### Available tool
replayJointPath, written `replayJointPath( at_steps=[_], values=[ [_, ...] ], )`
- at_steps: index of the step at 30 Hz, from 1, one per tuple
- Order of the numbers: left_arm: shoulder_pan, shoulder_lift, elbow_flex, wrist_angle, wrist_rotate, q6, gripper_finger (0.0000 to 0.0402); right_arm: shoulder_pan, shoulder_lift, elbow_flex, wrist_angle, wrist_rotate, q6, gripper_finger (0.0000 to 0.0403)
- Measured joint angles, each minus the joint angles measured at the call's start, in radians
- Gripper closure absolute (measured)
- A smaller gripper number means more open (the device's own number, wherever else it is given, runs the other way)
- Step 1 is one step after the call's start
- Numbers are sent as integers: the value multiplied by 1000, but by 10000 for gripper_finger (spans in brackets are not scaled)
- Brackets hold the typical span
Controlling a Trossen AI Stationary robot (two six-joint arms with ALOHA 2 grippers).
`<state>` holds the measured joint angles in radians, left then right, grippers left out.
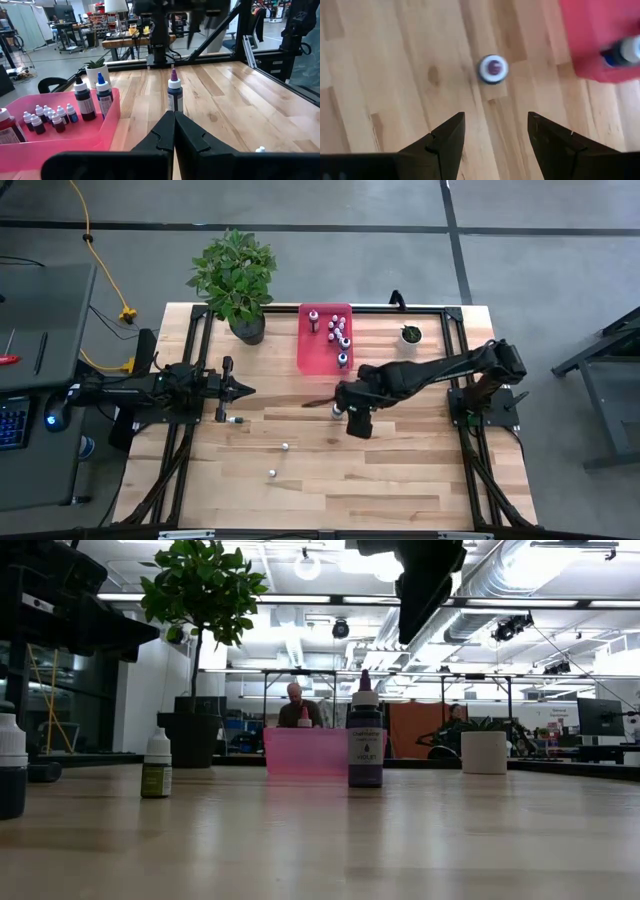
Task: Pick & Place food coloring
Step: Put the purple food coloring bottle into the pink bin
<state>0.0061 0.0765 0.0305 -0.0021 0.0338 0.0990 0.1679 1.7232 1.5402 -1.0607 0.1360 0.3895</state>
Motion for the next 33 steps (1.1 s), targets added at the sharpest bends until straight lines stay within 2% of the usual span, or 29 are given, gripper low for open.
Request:
replayJointPath(
  at_steps=[4, 9, 17, 25, 33],
  values=[
    [0, 0, 0, 0, 0, 0, 401, 17, 29, 0, 4, 14, -33, 199],
    [0, 0, 0, 0, 0, 0, 401, 19, 52, 0, 32, 94, -60, 194],
    [0, 0, 0, 0, 0, 0, 401, 9, 89, 0, 96, 68, -16, 174],
    [0, 0, 0, 0, 0, 0, 401, -20, 99, 0, 104, 0, 90, 151],
    [0, 0, 0, 0, 0, 0, 401, -108, 114, 0, 177, -167, 368, 150]
  ],
)
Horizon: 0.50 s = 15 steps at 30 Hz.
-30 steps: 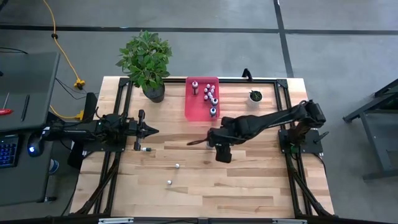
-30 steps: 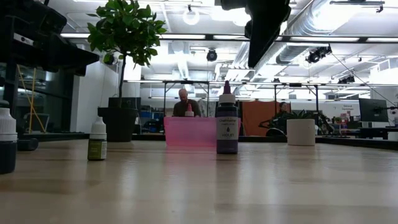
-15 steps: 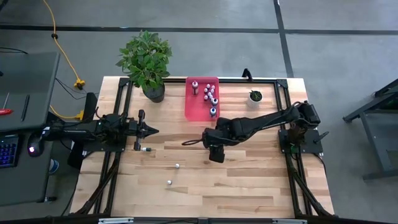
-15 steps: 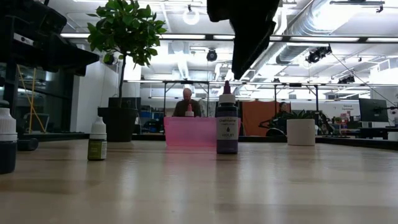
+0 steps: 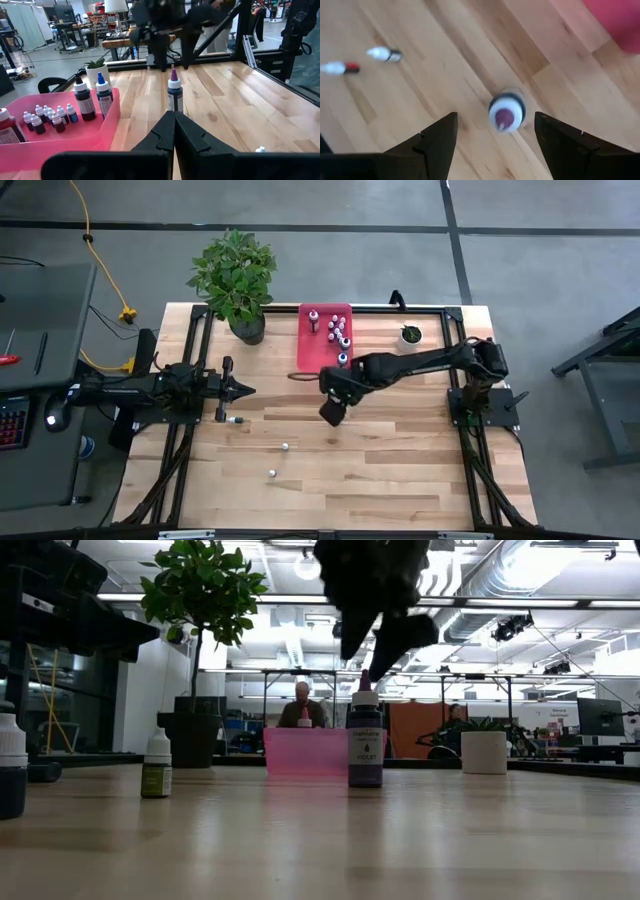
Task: Pick & Place food coloring
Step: Put the purple food coloring bottle into the pink bin
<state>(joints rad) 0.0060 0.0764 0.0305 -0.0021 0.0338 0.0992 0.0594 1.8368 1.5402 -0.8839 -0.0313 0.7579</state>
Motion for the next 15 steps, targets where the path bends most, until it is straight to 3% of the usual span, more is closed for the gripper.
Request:
replayJointPath(
  at_steps=[15],
  values=[
    [0, 0, 0, 0, 0, 0, 401, -27, 83, 0, 4, -3, 95, 150]
  ],
)
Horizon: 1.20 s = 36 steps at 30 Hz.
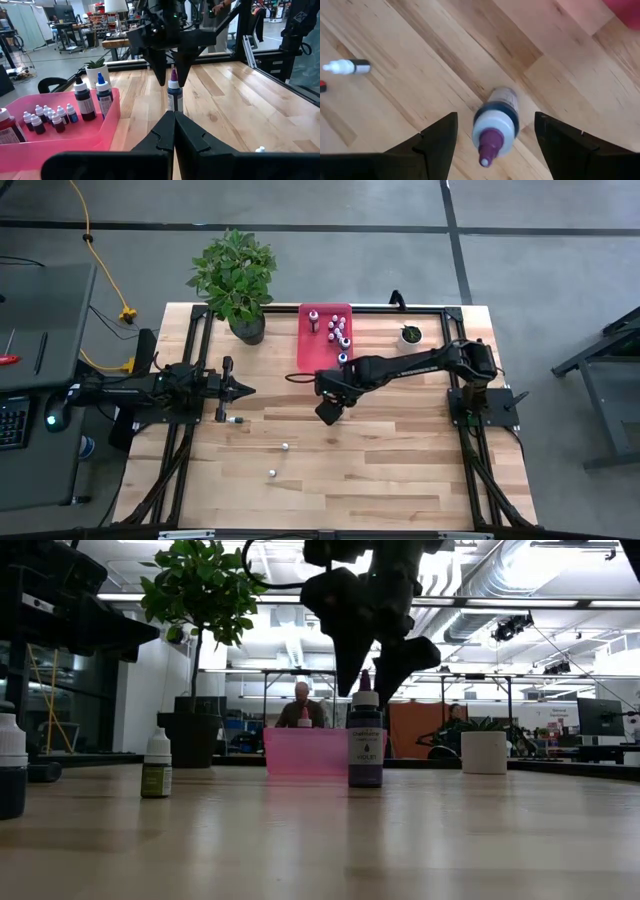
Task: Pick & Place food coloring
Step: Put the purple food coloring bottle into the pink bin
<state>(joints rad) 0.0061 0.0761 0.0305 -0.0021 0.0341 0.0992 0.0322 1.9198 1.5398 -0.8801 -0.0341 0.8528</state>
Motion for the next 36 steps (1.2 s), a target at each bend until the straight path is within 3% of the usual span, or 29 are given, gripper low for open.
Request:
replayJointPath(
  at_steps=[12, 36],
  values=[
    [0, 0, 0, 0, 0, 0, 401, 0, 0, 0, -46, -7, 3, 159],
    [0, 0, 0, 0, 0, 0, 401, 4, 0, 0, -41, 0, -24, 297]
  ],
)
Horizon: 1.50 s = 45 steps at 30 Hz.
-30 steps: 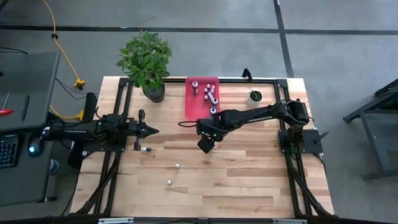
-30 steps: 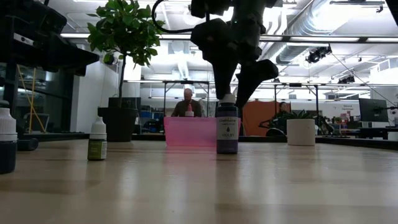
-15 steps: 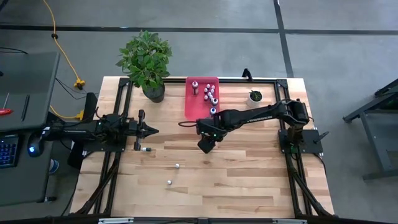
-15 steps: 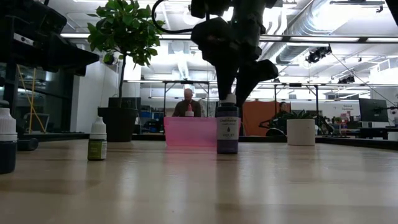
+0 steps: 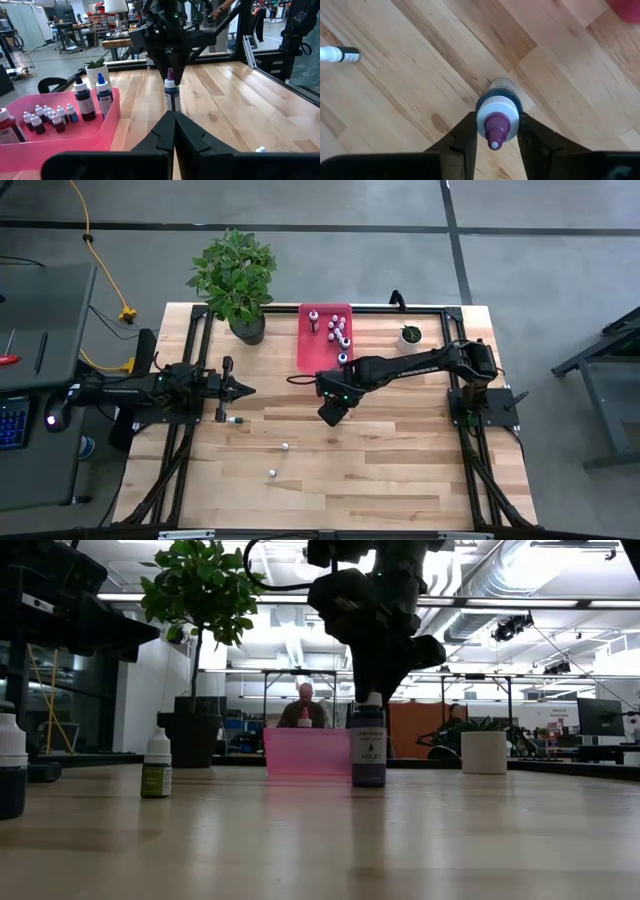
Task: Pick & Place food coloring
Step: Put the purple food coloring bottle into the pink bin
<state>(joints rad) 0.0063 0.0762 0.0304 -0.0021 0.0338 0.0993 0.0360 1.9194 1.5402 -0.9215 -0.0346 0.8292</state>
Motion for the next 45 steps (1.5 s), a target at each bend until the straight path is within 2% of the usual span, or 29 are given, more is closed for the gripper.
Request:
replayJointPath(
  at_steps=[10, 19, 26, 34, 45],
  values=[
    [0, 0, 0, 0, 0, 0, 401, 11, 1, 74, -89, 45, -2, 297],
    [0, 0, 0, 0, 0, 0, 401, 11, 1, 279, -212, 120, -40, 297],
    [0, 0, 0, 0, 0, 0, 401, 11, 1, 455, -221, 149, -97, 297],
    [0, 0, 0, 0, 0, 0, 401, 10, 0, 609, -226, 234, -140, 297],
    [0, 0, 0, 0, 0, 0, 401, -78, 0, 658, -234, 309, -164, 297]
  ],
)
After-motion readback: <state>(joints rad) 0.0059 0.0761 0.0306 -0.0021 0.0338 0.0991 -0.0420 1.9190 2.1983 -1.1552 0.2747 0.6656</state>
